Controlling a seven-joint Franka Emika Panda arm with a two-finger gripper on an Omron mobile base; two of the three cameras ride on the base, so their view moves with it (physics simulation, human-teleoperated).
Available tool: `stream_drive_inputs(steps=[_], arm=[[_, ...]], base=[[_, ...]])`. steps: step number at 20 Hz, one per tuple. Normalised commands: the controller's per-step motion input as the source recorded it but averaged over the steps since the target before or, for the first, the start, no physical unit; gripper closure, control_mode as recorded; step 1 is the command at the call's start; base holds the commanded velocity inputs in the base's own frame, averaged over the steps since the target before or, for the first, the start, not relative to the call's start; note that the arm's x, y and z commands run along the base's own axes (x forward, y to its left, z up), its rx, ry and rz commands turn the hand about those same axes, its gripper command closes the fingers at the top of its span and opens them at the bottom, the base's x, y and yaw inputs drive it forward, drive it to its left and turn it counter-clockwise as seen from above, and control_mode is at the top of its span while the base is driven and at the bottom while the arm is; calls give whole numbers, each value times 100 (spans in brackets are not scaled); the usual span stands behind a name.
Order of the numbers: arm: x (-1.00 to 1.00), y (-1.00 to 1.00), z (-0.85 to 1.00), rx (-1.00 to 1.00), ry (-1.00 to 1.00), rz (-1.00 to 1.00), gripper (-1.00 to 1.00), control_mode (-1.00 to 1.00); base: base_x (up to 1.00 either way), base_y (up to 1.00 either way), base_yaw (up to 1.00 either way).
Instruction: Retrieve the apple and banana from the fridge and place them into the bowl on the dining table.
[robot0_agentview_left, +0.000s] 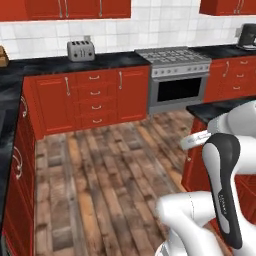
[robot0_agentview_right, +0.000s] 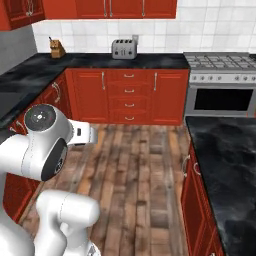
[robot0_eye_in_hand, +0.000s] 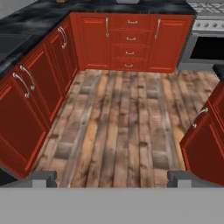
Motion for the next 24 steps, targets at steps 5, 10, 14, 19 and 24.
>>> stream_drive_inputs(steps=[5, 10, 14, 19, 24], arm=[[0, 0, 0, 0, 0, 0, -100, 100], [0, 0, 0, 0, 0, 0, -100, 100], [0, 0, 0, 0, 0, 0, -100, 100], [0, 0, 0, 0, 0, 0, -100, 100], [0, 0, 0, 0, 0, 0, -100, 100]], base=[[100, -28, -1], [100, -33, -7], [100, -29, -12], [100, -17, -26], [65, 0, -42]])
